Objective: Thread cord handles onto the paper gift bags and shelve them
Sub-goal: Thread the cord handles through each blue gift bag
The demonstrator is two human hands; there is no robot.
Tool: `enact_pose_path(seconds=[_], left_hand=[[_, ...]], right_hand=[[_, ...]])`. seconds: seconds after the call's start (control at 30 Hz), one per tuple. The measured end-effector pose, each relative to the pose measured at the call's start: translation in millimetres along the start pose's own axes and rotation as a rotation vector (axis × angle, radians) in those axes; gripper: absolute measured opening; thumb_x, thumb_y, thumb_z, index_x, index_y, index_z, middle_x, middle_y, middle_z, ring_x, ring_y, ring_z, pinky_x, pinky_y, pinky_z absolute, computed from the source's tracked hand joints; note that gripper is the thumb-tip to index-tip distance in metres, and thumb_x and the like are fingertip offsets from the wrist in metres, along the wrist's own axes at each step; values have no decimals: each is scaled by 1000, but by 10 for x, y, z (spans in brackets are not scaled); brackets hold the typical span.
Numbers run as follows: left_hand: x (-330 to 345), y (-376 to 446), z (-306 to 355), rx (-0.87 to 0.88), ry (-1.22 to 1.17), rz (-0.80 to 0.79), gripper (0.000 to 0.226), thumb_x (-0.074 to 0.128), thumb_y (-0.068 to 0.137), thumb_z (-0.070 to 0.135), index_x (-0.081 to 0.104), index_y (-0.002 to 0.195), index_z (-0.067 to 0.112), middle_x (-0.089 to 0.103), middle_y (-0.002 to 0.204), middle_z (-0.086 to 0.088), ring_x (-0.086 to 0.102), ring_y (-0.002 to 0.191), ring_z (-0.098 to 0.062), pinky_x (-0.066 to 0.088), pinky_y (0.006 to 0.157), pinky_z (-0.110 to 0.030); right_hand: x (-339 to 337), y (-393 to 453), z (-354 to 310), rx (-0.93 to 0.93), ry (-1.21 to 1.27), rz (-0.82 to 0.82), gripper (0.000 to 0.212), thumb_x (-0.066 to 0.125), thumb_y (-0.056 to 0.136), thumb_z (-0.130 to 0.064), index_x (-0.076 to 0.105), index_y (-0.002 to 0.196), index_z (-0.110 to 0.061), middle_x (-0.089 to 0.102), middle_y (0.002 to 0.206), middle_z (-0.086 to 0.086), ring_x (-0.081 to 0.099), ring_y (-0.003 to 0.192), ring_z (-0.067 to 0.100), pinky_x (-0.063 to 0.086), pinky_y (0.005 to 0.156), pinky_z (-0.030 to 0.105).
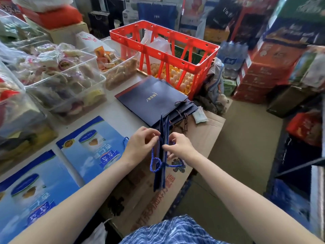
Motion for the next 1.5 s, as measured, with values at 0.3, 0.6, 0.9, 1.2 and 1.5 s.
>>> enact_pose_path(seconds=[0.3, 0.6, 0.9, 1.2, 1.5], left_hand=[[-114, -53, -165, -247, 101, -150, 29, 64, 86, 32, 67, 108, 14, 52, 103, -4, 58, 93, -19, 47, 89, -34], [-348, -104, -411, -255, 509, 53, 23, 56, 87, 11, 68, 107, 5, 47, 116, -11, 41, 109, -26, 36, 88, -30], [-254, -68, -360, -273, 436, 33, 22, 52, 94, 26, 64, 105, 12, 68, 99, -13, 60, 94, -30, 44, 79, -36], [-161, -10, -55, -109, 152, -27, 25, 47, 96, 12, 59, 116, 6, 66, 106, -11, 59, 98, -26, 39, 82, -24], [-148, 59, 31, -115, 119, -108, 31, 46, 96, 12, 56, 125, 11, 65, 112, -10, 57, 105, -25, 40, 89, -29]], right_hand=[[320, 78, -63, -63, 104, -190, 29, 67, 85, -11, 50, 108, -4, 60, 89, 8, 64, 57, 13, 52, 48, 21], [184, 167, 5, -128, 21, -208, 18, 44, 94, 2, 56, 101, -10, 73, 94, 11, 53, 41, 8, 39, 37, 19], [225, 221, 13, -197, 16, -15, 8, 64, 88, -18, 64, 83, -11, 72, 78, 2, 61, 59, -2, 45, 60, 11], [79, 285, -59, -293, -25, 109, 10, 65, 86, -9, 72, 93, -8, 69, 81, 2, 57, 56, -2, 43, 51, 11], [-5, 226, -156, -372, -199, 224, 8, 67, 84, -13, 72, 87, -7, 71, 84, 7, 63, 73, 14, 52, 71, 25]])
Point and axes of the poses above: each hand's wrist, its own y-axis towards the middle knuckle, its own x-axis out of the palm, z = x × y, the point moved 2 cm from there along y, towards the middle knuckle
